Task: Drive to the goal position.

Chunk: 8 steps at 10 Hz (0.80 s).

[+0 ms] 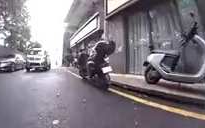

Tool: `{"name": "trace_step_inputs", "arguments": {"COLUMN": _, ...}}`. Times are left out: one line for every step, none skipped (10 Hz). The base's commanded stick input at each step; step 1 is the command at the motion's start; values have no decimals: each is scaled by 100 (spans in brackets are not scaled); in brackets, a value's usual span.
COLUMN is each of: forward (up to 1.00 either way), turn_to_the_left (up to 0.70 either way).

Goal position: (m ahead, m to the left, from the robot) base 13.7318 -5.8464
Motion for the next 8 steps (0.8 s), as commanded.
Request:
{"name": "trace_step_inputs", "arguments": {"forward": 45, "turn_to_the_left": 27}}
{"name": "trace_step_inputs", "arguments": {"forward": 45, "turn_to_the_left": 20}}
{"name": "trace_step_inputs", "arguments": {"forward": 45, "turn_to_the_left": 1}}
{"name": "trace_step_inputs", "arguments": {"forward": 45, "turn_to_the_left": 0}}
{"name": "trace_step_inputs", "arguments": {"forward": 45, "turn_to_the_left": 0}}
{"name": "trace_step_inputs", "arguments": {"forward": 45, "turn_to_the_left": 2}}
{"name": "trace_step_inputs", "arguments": {"forward": 45, "turn_to_the_left": 3}}
{"name": "trace_step_inputs", "arguments": {"forward": 45, "turn_to_the_left": 4}}
